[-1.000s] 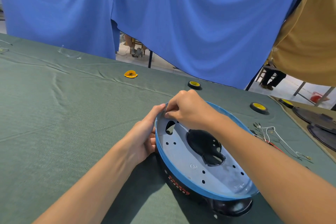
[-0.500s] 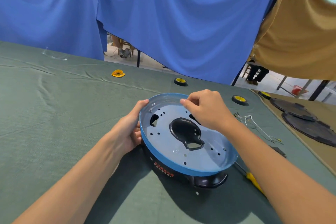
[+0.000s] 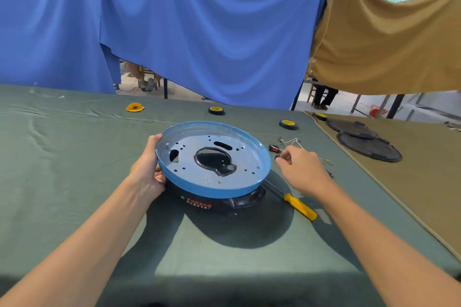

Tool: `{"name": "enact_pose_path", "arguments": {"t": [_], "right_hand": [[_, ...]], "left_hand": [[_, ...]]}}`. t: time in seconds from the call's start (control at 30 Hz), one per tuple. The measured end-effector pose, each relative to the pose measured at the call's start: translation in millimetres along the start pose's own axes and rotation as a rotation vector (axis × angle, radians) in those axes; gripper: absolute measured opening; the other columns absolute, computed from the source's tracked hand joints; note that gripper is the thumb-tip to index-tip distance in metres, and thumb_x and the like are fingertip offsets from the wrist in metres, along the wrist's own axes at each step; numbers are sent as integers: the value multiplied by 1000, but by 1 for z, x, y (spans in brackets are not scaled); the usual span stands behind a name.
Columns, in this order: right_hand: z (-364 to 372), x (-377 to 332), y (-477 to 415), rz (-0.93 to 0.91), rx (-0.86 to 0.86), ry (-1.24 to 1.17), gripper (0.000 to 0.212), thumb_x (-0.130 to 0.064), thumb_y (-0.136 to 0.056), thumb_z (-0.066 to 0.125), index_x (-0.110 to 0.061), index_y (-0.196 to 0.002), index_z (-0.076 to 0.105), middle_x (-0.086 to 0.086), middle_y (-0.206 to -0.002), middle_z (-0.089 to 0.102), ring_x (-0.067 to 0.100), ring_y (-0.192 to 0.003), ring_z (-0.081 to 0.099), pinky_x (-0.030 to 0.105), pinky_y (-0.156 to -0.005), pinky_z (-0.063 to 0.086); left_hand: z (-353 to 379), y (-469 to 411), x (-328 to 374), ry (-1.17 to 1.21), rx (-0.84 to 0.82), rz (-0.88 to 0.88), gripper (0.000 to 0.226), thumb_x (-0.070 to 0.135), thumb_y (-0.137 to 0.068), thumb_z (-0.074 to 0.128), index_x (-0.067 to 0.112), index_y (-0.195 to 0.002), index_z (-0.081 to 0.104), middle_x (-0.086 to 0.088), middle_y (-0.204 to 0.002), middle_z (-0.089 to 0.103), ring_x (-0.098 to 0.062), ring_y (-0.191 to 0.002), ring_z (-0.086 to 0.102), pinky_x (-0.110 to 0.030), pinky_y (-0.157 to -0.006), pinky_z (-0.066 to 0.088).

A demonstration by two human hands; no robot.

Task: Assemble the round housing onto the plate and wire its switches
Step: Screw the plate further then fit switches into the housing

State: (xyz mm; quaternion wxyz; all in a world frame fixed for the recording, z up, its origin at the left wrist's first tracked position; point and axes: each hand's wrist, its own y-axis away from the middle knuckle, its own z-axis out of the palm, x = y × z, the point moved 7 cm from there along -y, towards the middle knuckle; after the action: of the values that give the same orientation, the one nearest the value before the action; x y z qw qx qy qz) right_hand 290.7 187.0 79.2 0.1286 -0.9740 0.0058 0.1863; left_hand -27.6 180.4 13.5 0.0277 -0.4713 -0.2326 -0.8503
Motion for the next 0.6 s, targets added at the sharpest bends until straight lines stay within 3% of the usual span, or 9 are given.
{"name": "enact_pose_path", "arguments": {"t": [0.13,0.2,0.27,0.33,0.4,0.5,0.6], "right_hand": [[19,11,21,-26,-302,286,25,-37,-88,58,-14,-96,67,11,-102,66,32,-97,60,34,-74,49],[26,18,29,4,-358,323,27,-36,-85,64,-14,-101,65,14,-107,64,34,-100,61,32,-76,49],[23,20,30,28,-317,323,23,-28,-87,62,-12,-103,62,16,-115,62,36,-105,59,34,-81,49],[13,21,28,64,-257,289,13,-23,-92,55,-11,-89,56,18,-113,61,35,-99,57,33,-77,45],[-1,22,24,105,-190,194,20,-21,-97,48,-13,-78,45,18,-105,62,34,-91,58,33,-75,46],[-17,9,16,56,-109,32,14,-21,-100,45,-10,-95,54,14,-102,62,33,-98,60,38,-81,50],[-33,-23,11,-71,5,-157,14,-23,-94,58,-15,-101,67,4,-103,67,23,-101,58,37,-85,48]], "left_hand": [[-1,10,-2,31,9,-17,38,47,-80,73,17,-99,59,1,-76,60,-14,-59,56,-24,-55,49],[-1,14,-3,31,19,-16,41,48,-80,73,17,-102,59,2,-72,60,-12,-53,56,-24,-50,49],[-2,17,-4,34,34,-22,43,50,-79,74,17,-103,60,1,-72,60,-11,-52,57,-23,-46,49],[-2,19,-4,30,37,-15,46,51,-79,74,16,-106,60,0,-74,61,-13,-57,57,-25,-51,50],[-2,19,-4,30,31,-3,46,51,-79,74,15,-105,61,-1,-76,62,-15,-61,58,-26,-57,52],[0,17,-4,25,3,-12,45,53,-81,72,16,-104,62,-1,-82,64,-16,-68,62,-28,-65,55],[0,14,-5,23,-8,-31,39,54,-81,71,17,-86,60,1,-64,62,-11,-47,58,-21,-41,49]]}}
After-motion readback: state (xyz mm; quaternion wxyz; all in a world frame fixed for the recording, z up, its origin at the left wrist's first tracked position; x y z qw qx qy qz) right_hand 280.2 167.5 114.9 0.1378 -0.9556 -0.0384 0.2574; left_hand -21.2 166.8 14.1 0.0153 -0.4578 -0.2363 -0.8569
